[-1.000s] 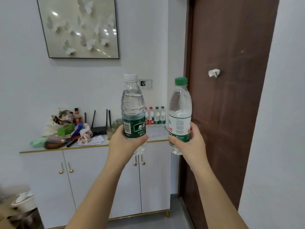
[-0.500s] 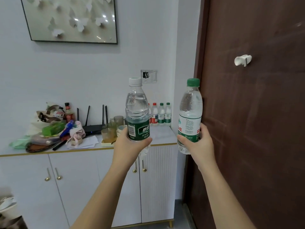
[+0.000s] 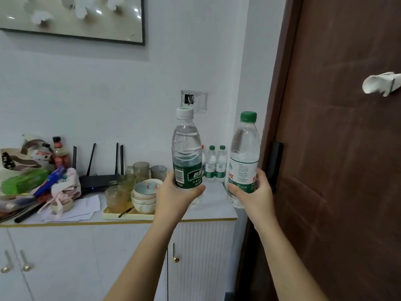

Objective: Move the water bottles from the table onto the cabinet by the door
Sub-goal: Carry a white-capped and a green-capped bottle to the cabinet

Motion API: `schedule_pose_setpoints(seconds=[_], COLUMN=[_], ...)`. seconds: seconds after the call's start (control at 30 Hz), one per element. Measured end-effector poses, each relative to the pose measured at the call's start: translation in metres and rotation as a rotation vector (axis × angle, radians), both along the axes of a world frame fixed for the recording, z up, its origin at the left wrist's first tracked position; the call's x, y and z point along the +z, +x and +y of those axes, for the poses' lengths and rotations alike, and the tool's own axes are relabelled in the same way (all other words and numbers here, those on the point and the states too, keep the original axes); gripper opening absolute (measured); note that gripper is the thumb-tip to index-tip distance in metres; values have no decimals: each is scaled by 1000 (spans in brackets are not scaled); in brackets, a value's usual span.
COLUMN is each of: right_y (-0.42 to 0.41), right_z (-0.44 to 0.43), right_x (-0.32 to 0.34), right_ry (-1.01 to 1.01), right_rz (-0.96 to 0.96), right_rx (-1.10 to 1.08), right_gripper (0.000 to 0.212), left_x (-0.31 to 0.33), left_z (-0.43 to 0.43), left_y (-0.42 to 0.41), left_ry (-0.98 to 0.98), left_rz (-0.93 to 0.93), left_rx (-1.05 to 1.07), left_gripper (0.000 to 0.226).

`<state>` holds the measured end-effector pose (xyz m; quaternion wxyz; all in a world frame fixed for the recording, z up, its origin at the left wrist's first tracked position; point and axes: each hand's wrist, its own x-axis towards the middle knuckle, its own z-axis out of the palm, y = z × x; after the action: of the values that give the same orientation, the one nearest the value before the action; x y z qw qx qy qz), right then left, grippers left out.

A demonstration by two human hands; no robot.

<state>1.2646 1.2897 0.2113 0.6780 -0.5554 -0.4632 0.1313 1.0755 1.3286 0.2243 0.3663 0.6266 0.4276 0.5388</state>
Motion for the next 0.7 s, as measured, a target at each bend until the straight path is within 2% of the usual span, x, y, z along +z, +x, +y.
schedule_pose_setpoints(seconds=[0.27, 0.43, 0.7], right_y=[26, 46, 77], right_z=[83, 148, 255], right_x=[-17, -26, -26], right_ry=[-45, -46, -75], right_rz=[-2, -17, -16], right_rx=[-15, -17, -59], right_gripper=[72, 71, 69], left_x=[-17, -19, -24], left_z=[88, 153, 268], left_y=[35, 59, 99], left_ry=[-15, 4, 18], left_rz=[14, 14, 35], left_rx=[0, -19, -91], left_gripper=[54, 47, 59])
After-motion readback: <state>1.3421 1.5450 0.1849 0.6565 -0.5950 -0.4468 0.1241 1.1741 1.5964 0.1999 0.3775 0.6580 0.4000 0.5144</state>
